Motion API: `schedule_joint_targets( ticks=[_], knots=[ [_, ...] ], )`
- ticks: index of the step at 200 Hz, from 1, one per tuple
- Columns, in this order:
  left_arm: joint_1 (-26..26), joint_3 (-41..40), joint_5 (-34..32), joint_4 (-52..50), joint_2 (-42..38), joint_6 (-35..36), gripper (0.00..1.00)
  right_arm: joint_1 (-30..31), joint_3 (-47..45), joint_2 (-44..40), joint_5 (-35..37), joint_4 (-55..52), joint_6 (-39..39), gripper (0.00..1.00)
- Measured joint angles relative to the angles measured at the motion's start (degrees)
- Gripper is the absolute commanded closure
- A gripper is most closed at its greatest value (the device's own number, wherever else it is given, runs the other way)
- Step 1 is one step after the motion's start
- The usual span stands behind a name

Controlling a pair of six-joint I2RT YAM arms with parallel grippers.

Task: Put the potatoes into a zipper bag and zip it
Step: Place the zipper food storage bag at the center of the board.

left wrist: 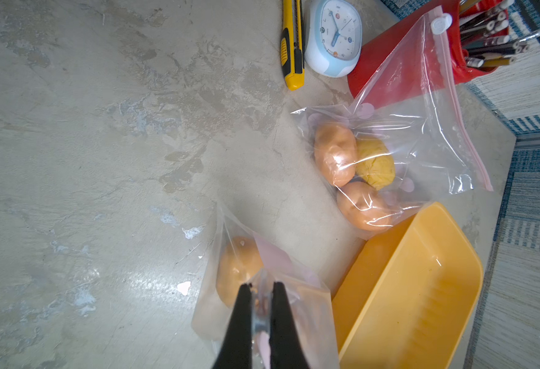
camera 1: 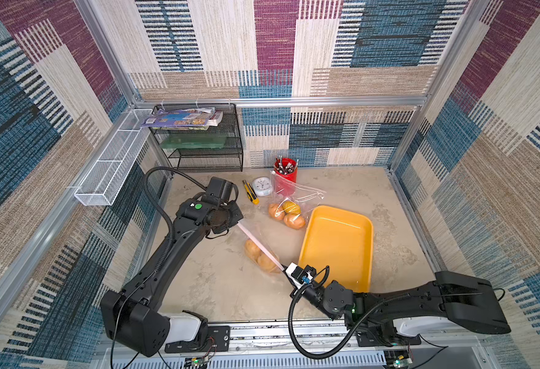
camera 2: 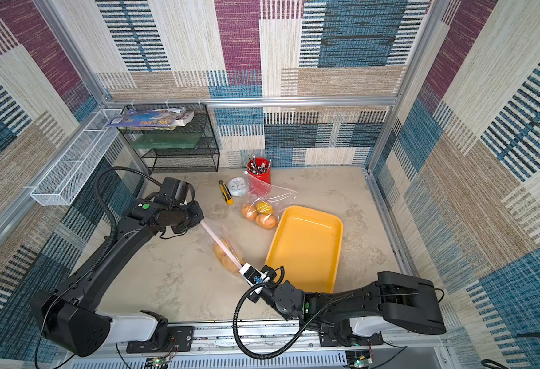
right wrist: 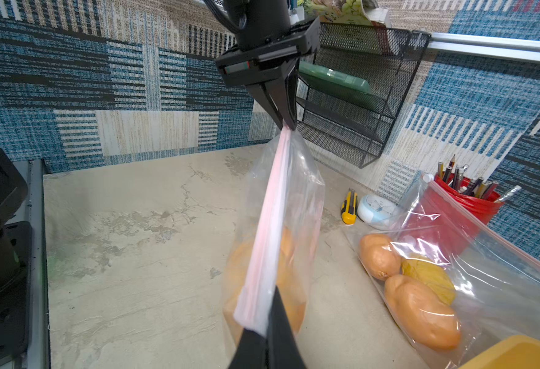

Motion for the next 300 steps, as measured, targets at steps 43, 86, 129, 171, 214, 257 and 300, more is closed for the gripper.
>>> schedule_joint_targets(
  ticks=[43, 86, 129, 171, 214, 257, 300],
  knots=[
    [0.46, -0.74, 0.52, 0.02, -0.92, -0.02, 1.0, -0.42, -0.11, -0.31, -0.96, 0.02, 0.28, 1.0],
    [2.16, -1.9, -0.74, 0.81, -2.16, -3.21, 1.0, -6.49, 2.49, -1.05, -7.82, -2.14, 5.31, 1.0],
    [5.03, -4.02, -5.22, -0.17, -5.29, -11.15, 0.96, -15.78, 10.6, 2.67, -17.03, -7.37, 12.81, 1.0],
    [5.66, -6.67, -6.08, 4.31, -3.98, -14.38, 1.0, -25.7, 18.29, 12.5, -24.59, -12.33, 20.09, 1.0],
    [6.19, -0.2, -1.62, 6.67, 7.08, -14.73, 0.9, -32.41, 23.08, 20.31, -32.89, -14.75, 25.49, 0.99],
    [6.27, 4.48, -0.46, 4.76, 10.82, -14.71, 0.24, -33.99, 26.82, 18.34, -35.43, -19.34, 27.41, 0.33],
    [6.84, -1.75, -3.17, 4.33, -0.76, -13.62, 0.04, -34.56, 27.56, 4.04, -31.91, -28.04, 27.69, 0.04]
  ],
)
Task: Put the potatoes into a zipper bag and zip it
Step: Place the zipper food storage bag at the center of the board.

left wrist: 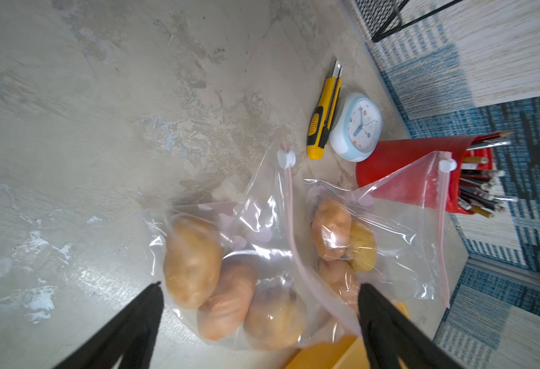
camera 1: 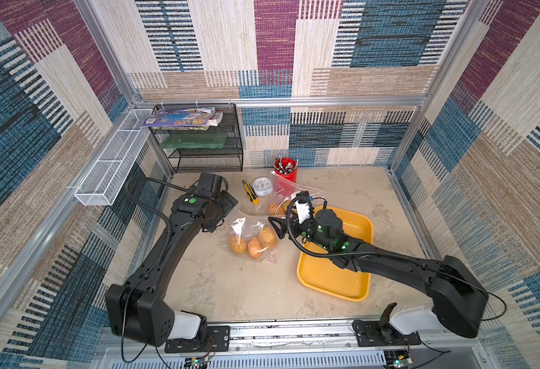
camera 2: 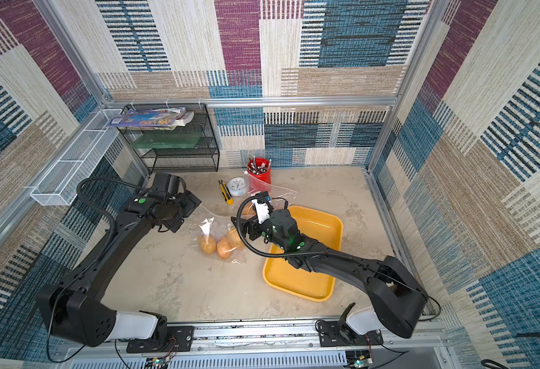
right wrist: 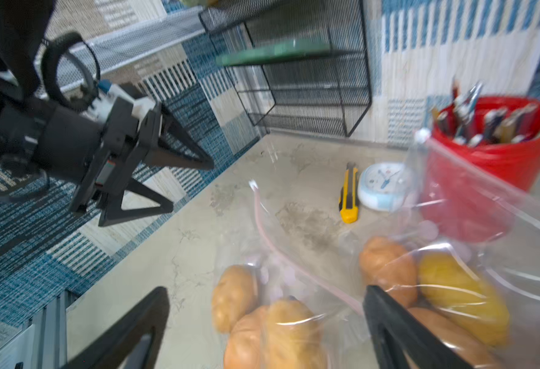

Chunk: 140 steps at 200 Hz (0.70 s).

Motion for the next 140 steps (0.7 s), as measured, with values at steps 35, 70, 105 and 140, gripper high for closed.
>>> schedule_joint_targets(
  ticks=[35, 70, 105, 140],
  knots=[
    [0.63, -12.04, -9.73, 6.23, -12.46, 6.84, 0.02, -6.21, 0.11, -17.88, 7.65, -6.71, 1.36, 0.04],
    [1.14, -30.08, -23.17, 18.47, -19.06, 10.75, 0.01, -23.26, -6.75, -27.61, 21.11, -6.38, 3.96, 0.04],
    [2.99, -47.74, -31.71, 37.92, -17.9, 25.03, 0.01, -42.93, -20.85, -27.85, 22.38, -4.39, 0.48, 0.04],
    [3.58, -47.06, -33.2, 50.31, -9.42, 36.3, 0.01, -49.62, -30.99, -20.26, 18.73, 2.82, -1.27, 0.04]
  ],
)
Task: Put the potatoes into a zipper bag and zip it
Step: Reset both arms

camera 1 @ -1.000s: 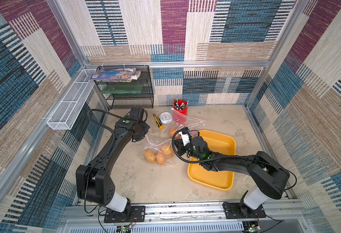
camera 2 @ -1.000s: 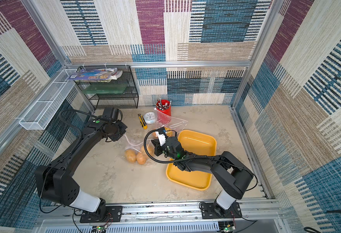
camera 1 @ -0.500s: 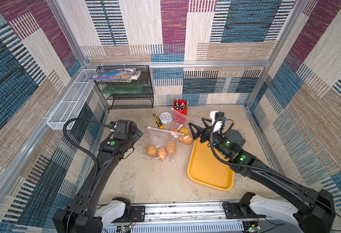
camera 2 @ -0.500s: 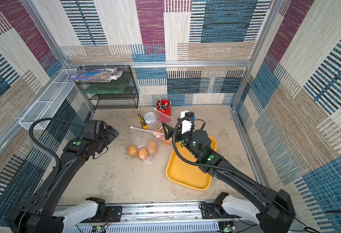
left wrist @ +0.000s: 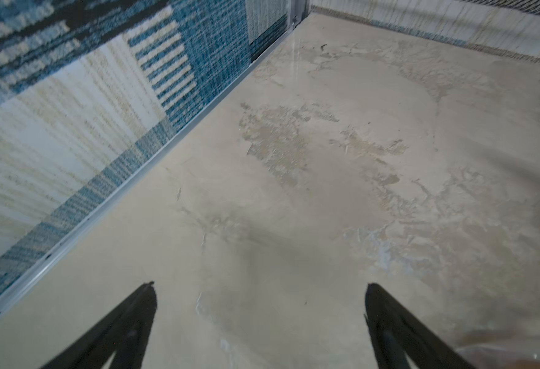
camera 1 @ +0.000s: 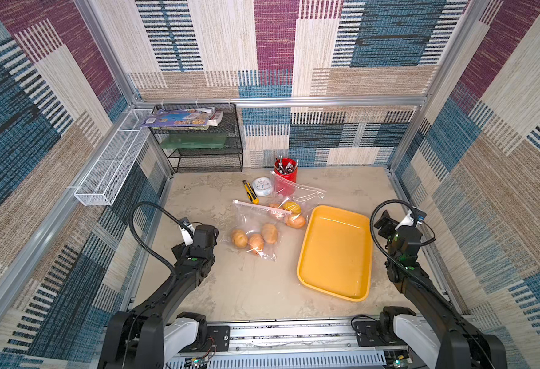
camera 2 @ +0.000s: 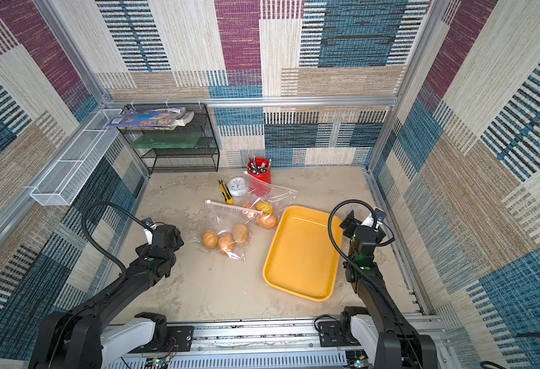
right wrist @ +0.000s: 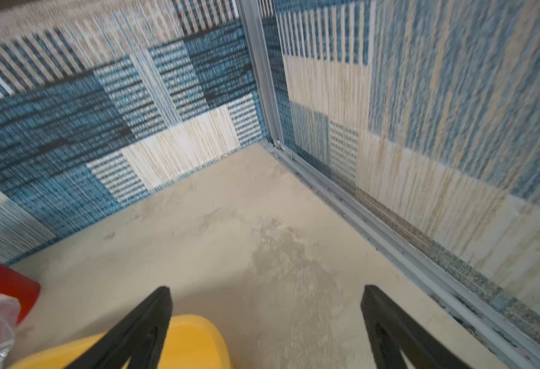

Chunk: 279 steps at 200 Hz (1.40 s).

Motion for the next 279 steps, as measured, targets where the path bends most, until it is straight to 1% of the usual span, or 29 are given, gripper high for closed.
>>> schedule_joint_targets(
  ticks=[9, 16, 29, 45, 57, 64, 83, 108, 123, 130, 142, 151, 158, 167, 176, 189, 209, 229, 257, 279],
  knots=[
    [0.24, 0.0, 0.81, 3.8, 3.3, 2.69, 0.03, 0.24, -1.7, 3.02, -0.39, 2.32, -0.85, 0.04],
    [0.46, 0.2, 2.21, 4.76, 5.31, 4.35, 0.07, 0.28, -2.29, 5.29, -0.83, 3.39, -1.27, 0.04],
    [0.85, 1.22, 4.61, 5.86, 7.74, 7.56, 0.09, -0.2, -2.54, 8.96, -1.27, 6.99, -2.08, 0.04],
    [1.18, 1.53, 6.45, 9.86, 9.11, 11.13, 0.04, -0.52, -2.36, 12.17, -1.68, 11.32, -2.82, 0.04],
    [1.29, 0.59, 7.32, 13.18, 9.33, 13.4, 0.03, -0.57, -2.08, 14.03, -2.95, 14.34, -3.54, 0.04],
    [1.4, -0.22, 7.69, 15.08, 9.33, 14.64, 0.01, -0.57, -1.9, 15.06, -3.63, 16.17, -4.07, 0.04],
    [2.01, -1.55, 9.68, 18.93, 9.6, 17.62, 0.01, -0.57, -1.9, 18.62, -6.4, 22.36, -5.14, 0.04],
    [2.67, -1.11, 14.29, 22.69, 11.45, 20.5, 0.01, 0.37, -1.05, 22.67, -10.1, 25.83, -7.43, 0.04],
    [4.22, -2.67, 19.32, 30.21, 14.82, 22.47, 0.01, 2.32, -0.33, 23.74, -11.61, 27.26, -9.57, 0.04],
    [5.55, -3.13, 21.49, 30.75, 16.0, 23.04, 0.01, 3.58, 0.22, 24.35, -12.02, 27.56, -10.91, 0.04],
    [7.54, -3.02, 24.26, 30.38, 16.68, 23.02, 0.01, 4.81, 1.05, 25.07, -13.75, 27.69, -12.79, 0.04],
    [8.7, -2.1, 25.51, 32.02, 18.12, 22.99, 0.01, 4.59, 1.11, 25.31, -14.49, 28.37, -13.38, 0.04],
    [9.6, -1.31, 27.71, 32.3, 19.06, 22.97, 0.01, 4.33, 1.33, 25.7, -14.51, 28.44, -13.75, 0.04],
    [10.67, -0.9, 30.34, 32.3, 19.45, 22.93, 0.01, 3.85, 1.7, 26.25, -15.02, 28.17, -14.29, 0.04],
    [11.3, -0.74, 31.63, 32.57, 19.58, 22.77, 0.0, 3.67, 1.84, 26.71, -15.61, 28.28, -14.43, 0.04],
    [11.76, -0.57, 32.44, 32.63, 19.69, 22.69, 0.01, 2.6, 1.62, 27.28, -16.83, 28.7, -14.23, 0.04],
    [11.67, -0.57, 34.42, 32.7, 19.74, 22.6, 0.01, 1.03, 0.61, 27.32, -16.17, 29.46, -12.96, 0.04],
    [11.63, -0.57, 34.71, 32.76, 19.71, 22.53, 0.01, 1.92, 0.66, 27.45, -16.2, 29.79, -12.92, 0.04],
    [11.63, -0.57, 34.77, 32.74, 19.71, 22.51, 0.01, 4.15, 0.74, 27.65, -13.94, 30.21, -13.07, 0.05],
    [11.61, -0.57, 34.88, 32.74, 19.71, 22.51, 0.0, 3.67, 0.76, 27.69, -13.49, 30.58, -13.2, 0.04]
  ],
)
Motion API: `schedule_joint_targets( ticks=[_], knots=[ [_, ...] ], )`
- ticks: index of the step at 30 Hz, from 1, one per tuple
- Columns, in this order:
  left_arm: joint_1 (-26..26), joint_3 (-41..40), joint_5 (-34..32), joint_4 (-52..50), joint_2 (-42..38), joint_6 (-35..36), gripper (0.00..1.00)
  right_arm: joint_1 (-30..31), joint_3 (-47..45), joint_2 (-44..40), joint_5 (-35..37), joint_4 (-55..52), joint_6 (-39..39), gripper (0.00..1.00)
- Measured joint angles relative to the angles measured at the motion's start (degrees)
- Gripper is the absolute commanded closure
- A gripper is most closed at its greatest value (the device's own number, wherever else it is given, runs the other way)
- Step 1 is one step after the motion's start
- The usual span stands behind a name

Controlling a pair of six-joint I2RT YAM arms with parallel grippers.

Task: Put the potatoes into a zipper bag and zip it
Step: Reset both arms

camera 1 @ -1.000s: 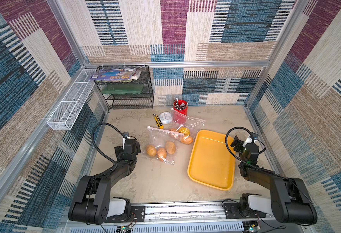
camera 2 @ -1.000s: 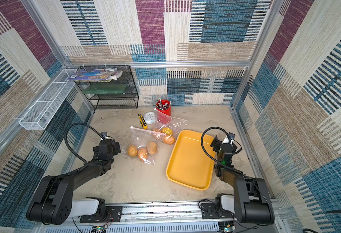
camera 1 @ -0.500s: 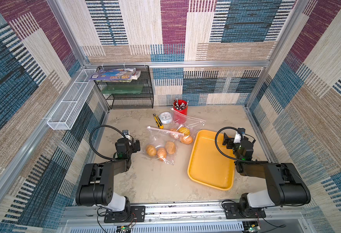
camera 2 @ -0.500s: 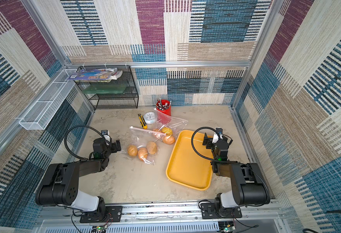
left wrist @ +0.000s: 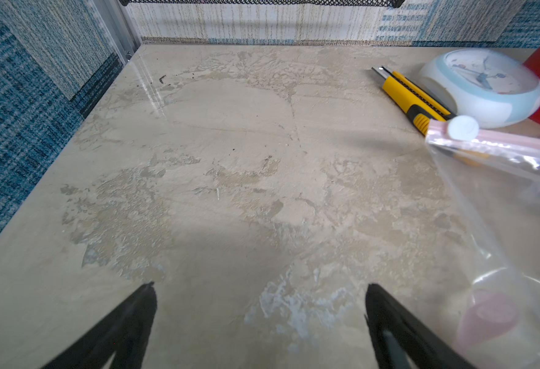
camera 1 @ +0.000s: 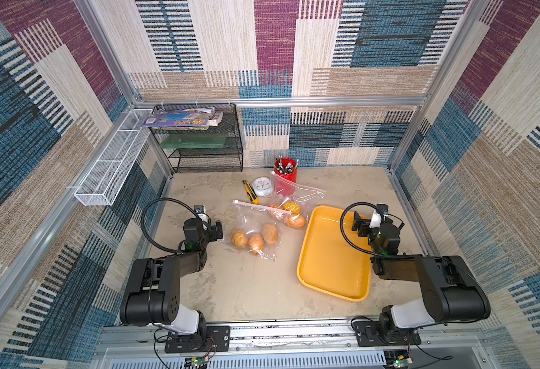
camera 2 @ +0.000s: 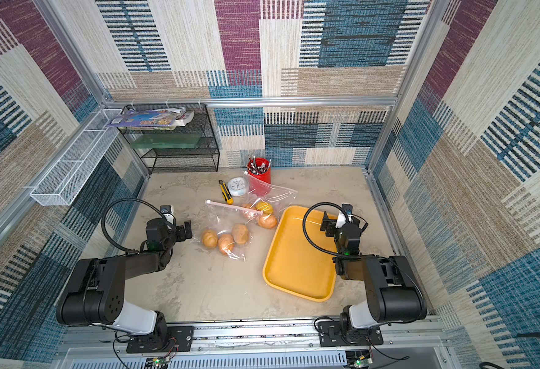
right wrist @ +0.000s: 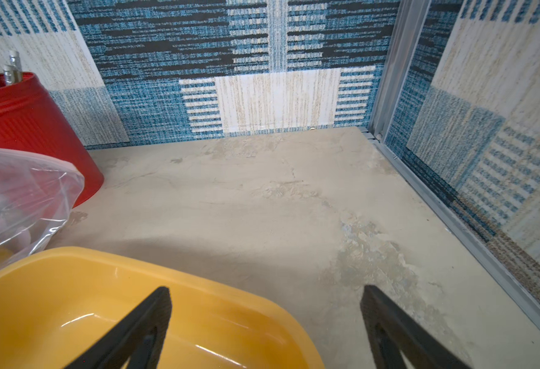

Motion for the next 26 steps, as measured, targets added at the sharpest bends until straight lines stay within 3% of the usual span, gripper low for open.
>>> schedule_joint_targets(
  ticks=[26],
  knots=[
    [0.0, 0.0, 0.94, 0.0, 0.0, 0.0, 0.01, -0.72, 0.92, 0.61, -0.63, 0.0, 0.02, 0.04]
  ],
)
